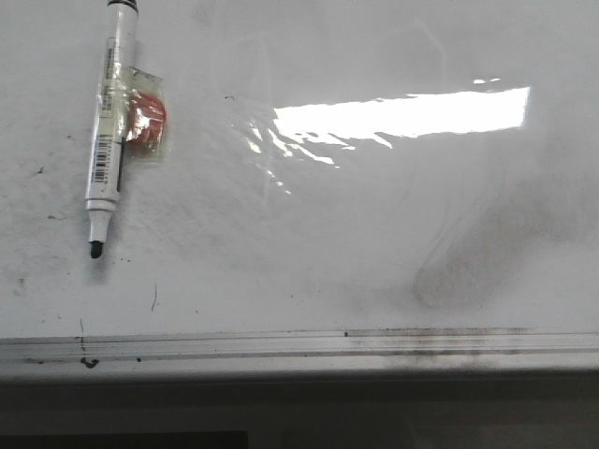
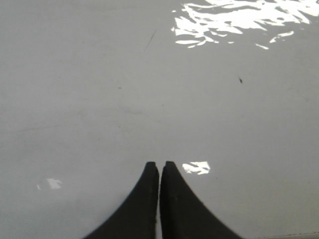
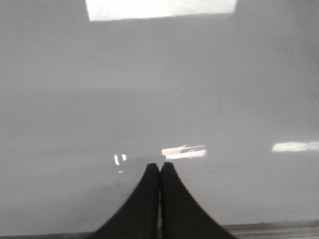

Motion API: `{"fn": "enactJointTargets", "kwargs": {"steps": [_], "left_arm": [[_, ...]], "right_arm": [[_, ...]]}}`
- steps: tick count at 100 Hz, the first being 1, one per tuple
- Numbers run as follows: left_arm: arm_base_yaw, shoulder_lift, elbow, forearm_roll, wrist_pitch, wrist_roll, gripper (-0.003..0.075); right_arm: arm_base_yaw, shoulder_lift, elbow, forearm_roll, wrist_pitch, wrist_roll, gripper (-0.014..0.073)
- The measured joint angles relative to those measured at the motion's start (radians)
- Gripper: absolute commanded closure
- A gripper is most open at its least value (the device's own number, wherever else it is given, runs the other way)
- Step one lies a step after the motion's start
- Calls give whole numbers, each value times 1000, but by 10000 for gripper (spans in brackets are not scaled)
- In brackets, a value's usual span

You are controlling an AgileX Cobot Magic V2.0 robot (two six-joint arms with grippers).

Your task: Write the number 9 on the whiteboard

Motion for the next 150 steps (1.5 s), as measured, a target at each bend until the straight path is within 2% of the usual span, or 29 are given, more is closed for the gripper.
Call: {"fn": "enactJointTargets", "kwargs": {"steps": [15, 32, 43, 54, 60, 68, 78, 90, 107, 115, 126, 132, 136, 150], "left_arm": [[0, 0, 0, -17, -64, 0, 741], [0, 0, 0, -82, -245, 0, 741], [0, 0, 0, -131, -384, 0, 741], [0, 0, 0, -168, -475, 0, 741], [0, 0, 0, -173, -494, 0, 741], [0, 0, -15, -173, -444, 0, 741], [0, 2, -85, -173, -241, 0, 741], [0, 48, -195, -173, -76, 0, 741], [0, 91, -249, -173, -16, 0, 734], [0, 90, -253, -173, -12, 0, 666], [0, 90, -253, -173, -8, 0, 447], [0, 90, -253, -173, -8, 0, 377], [0, 90, -253, -175, -8, 0, 359], [0, 103, -253, -204, -20, 2, 368]], "right_arm": [[0, 0, 0, 12, -64, 5, 658], [0, 0, 0, 111, -230, 13, 658], [0, 0, 0, 127, -318, 13, 658], [0, 0, 0, 133, -314, 13, 658], [0, 0, -17, 133, -247, 14, 658], [0, 0, -61, 133, -141, 14, 657], [0, 31, -137, 133, -21, 14, 657], [0, 137, -230, 133, 100, 14, 657], [21, 249, -296, 144, 176, 14, 657], [32, 261, -299, 144, 176, 14, 657], [39, 265, -300, 144, 182, 14, 657], [39, 265, -300, 144, 182, 14, 657], [39, 265, -300, 144, 183, 14, 657], [39, 265, -300, 145, 201, 14, 657]]}}
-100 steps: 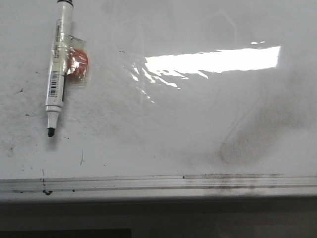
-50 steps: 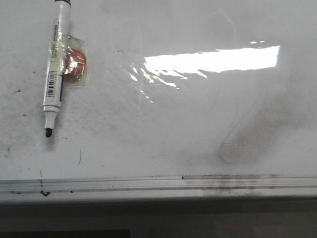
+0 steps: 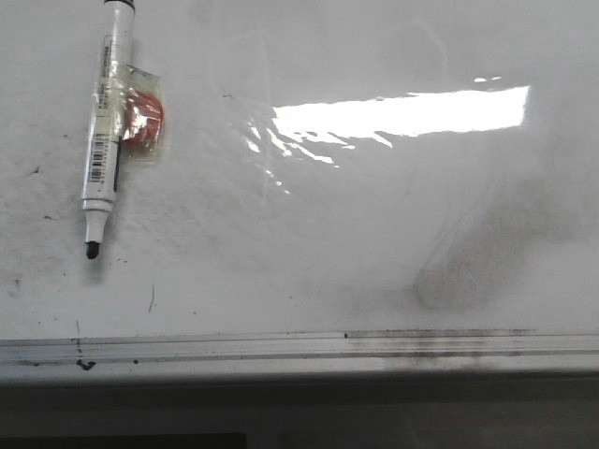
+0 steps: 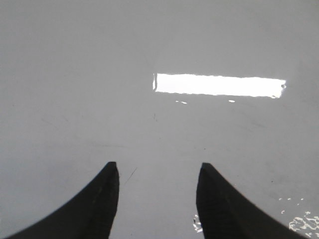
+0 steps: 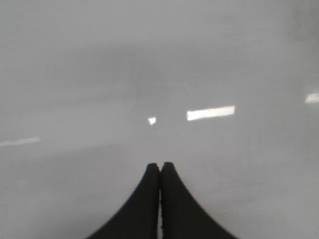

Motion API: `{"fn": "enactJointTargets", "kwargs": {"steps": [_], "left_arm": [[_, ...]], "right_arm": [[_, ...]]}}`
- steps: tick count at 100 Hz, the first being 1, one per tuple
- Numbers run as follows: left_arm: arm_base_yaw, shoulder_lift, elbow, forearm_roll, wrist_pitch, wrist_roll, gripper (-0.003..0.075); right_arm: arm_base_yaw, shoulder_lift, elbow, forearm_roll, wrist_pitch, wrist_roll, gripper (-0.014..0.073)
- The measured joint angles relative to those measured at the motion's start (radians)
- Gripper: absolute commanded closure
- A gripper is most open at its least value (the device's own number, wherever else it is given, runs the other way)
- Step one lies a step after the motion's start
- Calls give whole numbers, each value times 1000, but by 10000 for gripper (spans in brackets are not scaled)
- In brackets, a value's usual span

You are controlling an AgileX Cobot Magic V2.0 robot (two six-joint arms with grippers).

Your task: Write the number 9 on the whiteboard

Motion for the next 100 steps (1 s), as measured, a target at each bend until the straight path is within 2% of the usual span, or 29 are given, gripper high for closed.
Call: {"fn": "enactJointTargets", "kwargs": {"steps": [9, 18, 32, 47, 70, 100], "left_arm": [[-8, 34, 0, -14, -2, 35, 368], [-58, 81, 0, -79, -4, 68, 368], [-189, 169, 0, -207, -17, 130, 369], [-361, 264, 0, -246, -56, 175, 369], [-579, 414, 0, -245, -214, 207, 369], [-776, 656, 0, -226, -432, 207, 369]], "right_arm": [[0, 0, 0, 6, 10, 0, 657], [0, 0, 0, 10, 10, 0, 657], [0, 0, 0, 15, 10, 0, 657], [0, 0, 0, 15, 10, 0, 657], [0, 0, 0, 15, 10, 0, 657], [10, 0, 0, 15, 10, 0, 657]]}}
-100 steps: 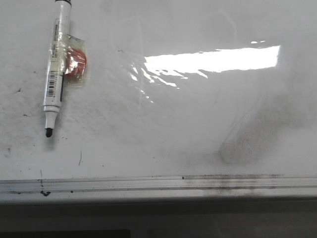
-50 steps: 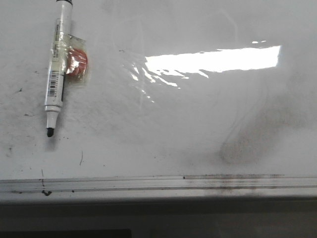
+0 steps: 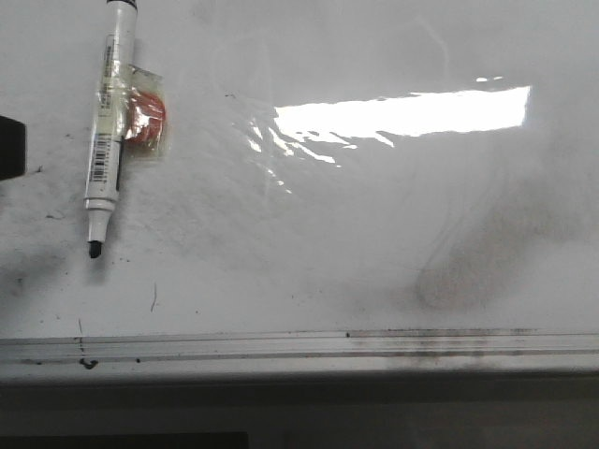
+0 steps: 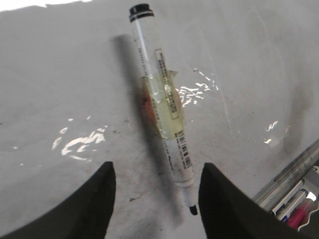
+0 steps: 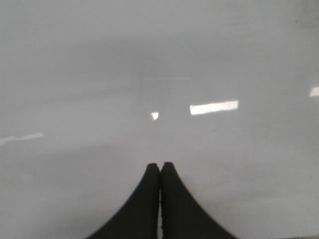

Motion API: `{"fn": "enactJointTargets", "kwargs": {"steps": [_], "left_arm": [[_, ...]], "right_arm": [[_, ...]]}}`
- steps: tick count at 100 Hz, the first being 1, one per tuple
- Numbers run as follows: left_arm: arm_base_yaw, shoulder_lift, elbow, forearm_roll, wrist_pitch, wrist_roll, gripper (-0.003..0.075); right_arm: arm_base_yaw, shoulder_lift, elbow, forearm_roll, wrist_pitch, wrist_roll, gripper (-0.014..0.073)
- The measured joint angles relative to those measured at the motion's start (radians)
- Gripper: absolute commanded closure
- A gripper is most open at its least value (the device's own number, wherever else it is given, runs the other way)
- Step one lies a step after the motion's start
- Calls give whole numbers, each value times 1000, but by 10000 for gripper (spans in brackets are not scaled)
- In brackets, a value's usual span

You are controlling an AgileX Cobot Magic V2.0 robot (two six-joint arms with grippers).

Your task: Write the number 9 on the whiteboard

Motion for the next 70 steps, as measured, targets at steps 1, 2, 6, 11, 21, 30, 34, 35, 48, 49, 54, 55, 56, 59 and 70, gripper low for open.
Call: {"fn": "enactJointTargets", "kwargs": {"steps": [1, 2, 6, 11, 21, 30, 34, 35, 48, 49, 54, 55, 56, 59, 70], "left_arm": [[-8, 10, 0, 0, -11, 0, 369], [-12, 16, 0, 0, -17, 0, 368], [-34, 45, 0, 0, -50, 2, 369], [-58, 76, -3, 0, -80, 2, 369], [-94, 138, -20, 0, -117, 2, 369], [-105, 194, -37, -2, -155, 2, 369], [-105, 217, -41, -9, -177, 2, 369], [-105, 221, -42, -13, -181, 4, 369], [-105, 276, -48, -53, -240, 4, 374], [-105, 277, -48, -53, -240, 4, 376], [-108, 290, -50, -53, -253, 4, 397], [-110, 294, -50, -55, -254, 6, 412], [-110, 294, -52, -55, -257, 6, 418], [-112, 302, -54, -57, -262, 6, 447], [-110, 319, -56, -83, -276, 8, 617]], "right_arm": [[0, 0, 0, 0, 0, 0, 657], [2, 0, 0, 0, 0, 0, 657], [4, 0, 0, 0, 0, 0, 657], [6, 0, 0, 0, 0, 0, 657], [8, 0, 0, 0, 0, 0, 657], [8, 0, 0, 0, 0, 0, 657], [8, 0, 0, 0, 0, 0, 657], [8, 0, 0, 0, 0, 0, 657], [9, 0, 0, 0, 8, 0, 657], [11, 0, 0, 0, 8, 0, 657], [16, 0, 0, 0, 8, 0, 657], [19, 0, 0, 0, 8, 0, 657], [19, 0, 0, 0, 8, 0, 657], [28, 0, 0, 0, 8, 0, 657], [81, 0, 0, 0, 17, 0, 657]]}}
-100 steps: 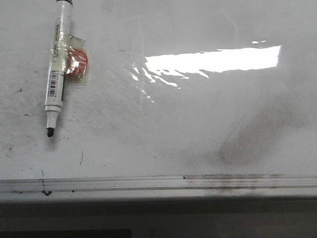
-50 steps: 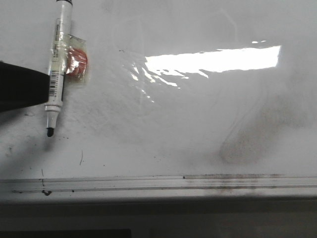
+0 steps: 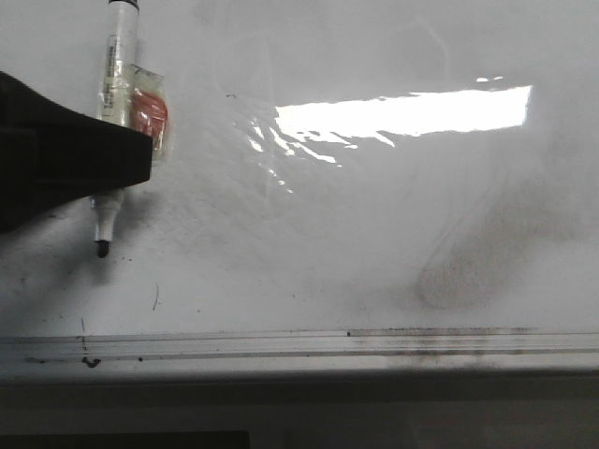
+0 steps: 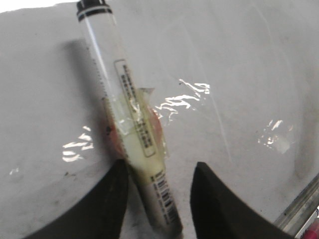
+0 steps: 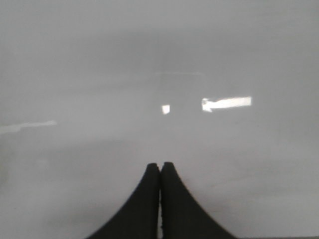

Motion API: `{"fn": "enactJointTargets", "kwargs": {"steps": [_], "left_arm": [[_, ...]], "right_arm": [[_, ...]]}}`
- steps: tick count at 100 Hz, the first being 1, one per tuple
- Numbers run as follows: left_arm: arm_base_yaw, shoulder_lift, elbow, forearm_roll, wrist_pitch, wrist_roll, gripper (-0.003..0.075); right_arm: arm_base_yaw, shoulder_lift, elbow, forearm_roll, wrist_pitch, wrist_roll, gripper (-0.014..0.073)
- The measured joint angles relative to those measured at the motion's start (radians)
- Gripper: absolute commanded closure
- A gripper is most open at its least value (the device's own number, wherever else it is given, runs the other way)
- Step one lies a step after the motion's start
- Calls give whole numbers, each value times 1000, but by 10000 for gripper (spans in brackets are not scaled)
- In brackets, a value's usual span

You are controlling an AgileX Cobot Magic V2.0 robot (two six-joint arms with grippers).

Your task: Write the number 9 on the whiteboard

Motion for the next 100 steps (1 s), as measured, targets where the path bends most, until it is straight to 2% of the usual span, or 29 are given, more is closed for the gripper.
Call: {"fn": "enactJointTargets", "kwargs": {"steps": [8, 25, 36, 43, 50, 58, 63, 81, 100], "left_arm": [[0, 9, 0, -7, 5, 7, 741], [0, 12, -2, -7, 16, 16, 741], [0, 12, -2, 35, 28, 18, 741], [0, 3, -2, 91, 51, 18, 741], [0, -14, 0, 167, 79, 18, 741], [0, -43, 1, 318, 102, 18, 741], [0, -61, 1, 415, 108, 18, 741], [0, -104, 1, 657, 122, 18, 741], [0, -103, 1, 731, 128, 19, 741]], "right_arm": [[59, 0, 0, 0, 0, 0, 657], [214, 26, -20, 0, 23, -9, 657], [316, 72, -67, 48, 45, -101, 639], [377, 116, -115, 136, 51, -211, 557], [435, 173, -170, 231, 61, -330, 403], [490, 246, -236, 327, 80, -435, 259], [521, 301, -272, 363, 87, -483, 211], [642, 456, -384, 411, 89, -554, 209], [807, 587, -426, 420, -1, -574, 209]]}}
